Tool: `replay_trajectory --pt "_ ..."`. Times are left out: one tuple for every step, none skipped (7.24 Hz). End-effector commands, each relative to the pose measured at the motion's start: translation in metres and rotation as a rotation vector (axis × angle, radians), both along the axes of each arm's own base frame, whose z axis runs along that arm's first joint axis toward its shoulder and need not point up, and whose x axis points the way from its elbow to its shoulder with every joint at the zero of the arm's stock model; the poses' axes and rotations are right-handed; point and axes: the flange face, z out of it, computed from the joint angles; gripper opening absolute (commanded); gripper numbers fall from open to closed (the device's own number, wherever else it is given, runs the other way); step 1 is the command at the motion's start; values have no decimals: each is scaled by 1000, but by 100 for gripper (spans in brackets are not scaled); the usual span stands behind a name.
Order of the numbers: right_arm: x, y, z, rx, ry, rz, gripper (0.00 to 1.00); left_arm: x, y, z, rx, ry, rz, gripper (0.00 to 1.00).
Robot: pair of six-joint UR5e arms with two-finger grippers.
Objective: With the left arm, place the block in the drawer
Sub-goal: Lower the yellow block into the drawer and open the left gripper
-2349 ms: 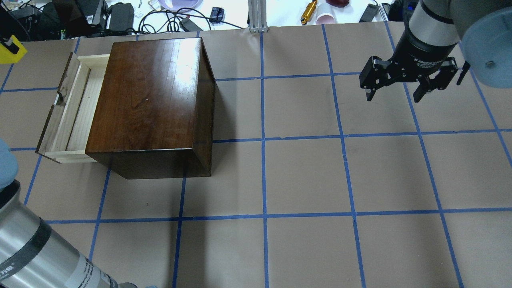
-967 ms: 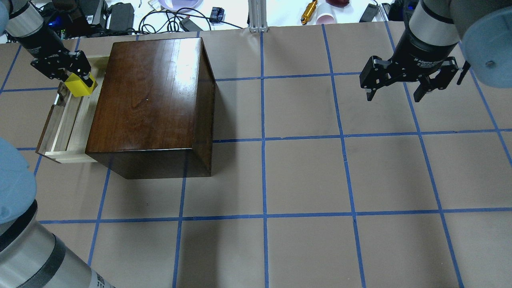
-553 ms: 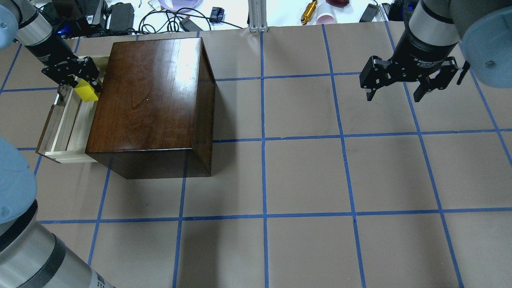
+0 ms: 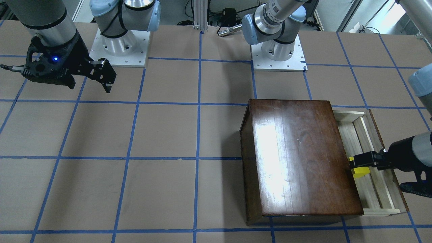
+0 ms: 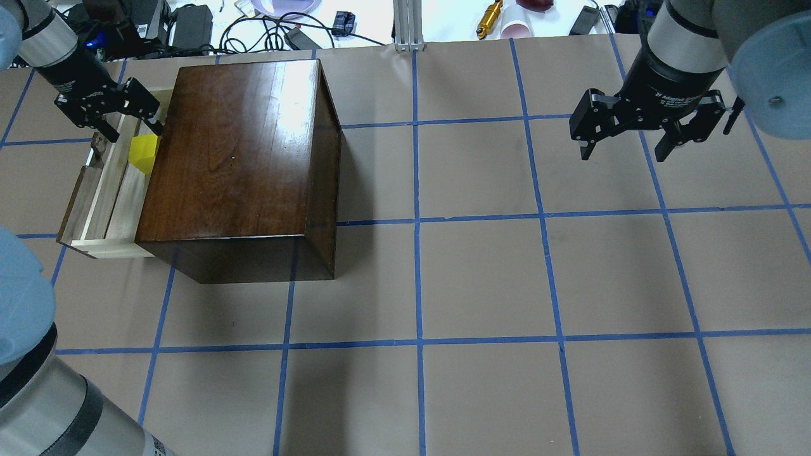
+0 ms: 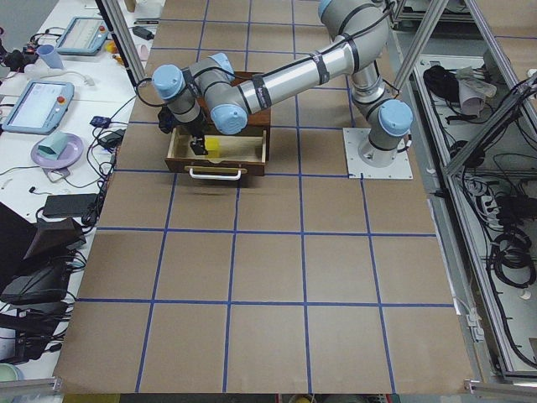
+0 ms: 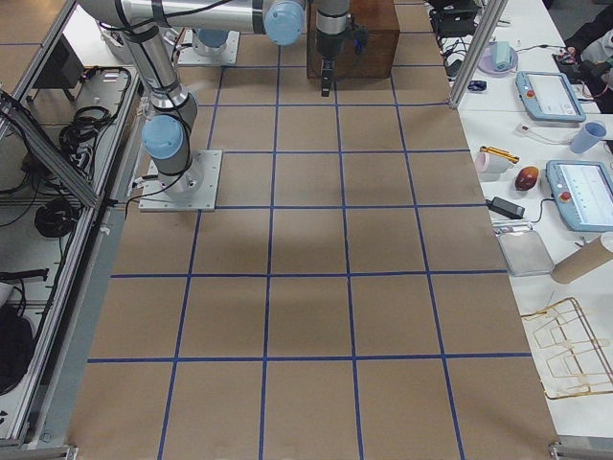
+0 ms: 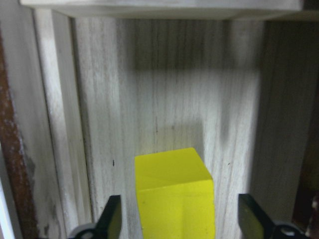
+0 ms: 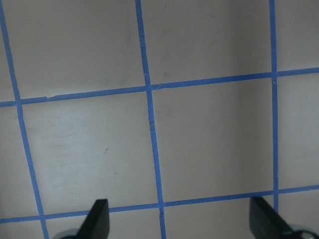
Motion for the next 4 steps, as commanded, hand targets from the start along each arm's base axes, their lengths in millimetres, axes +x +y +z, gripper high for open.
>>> replay_trajectory --pt "0 0 0 -1 0 0 100 -9 7 30 -40 -18 -8 100" --pt "0 0 0 -1 0 0 100 -26 19 63 -47 -28 -18 100" --pt "0 0 0 -1 0 0 100 -43 27 91 -66 -48 -7 100" --pt "0 0 0 -1 0 0 100 -65 34 110 -68 -124 -9 100"
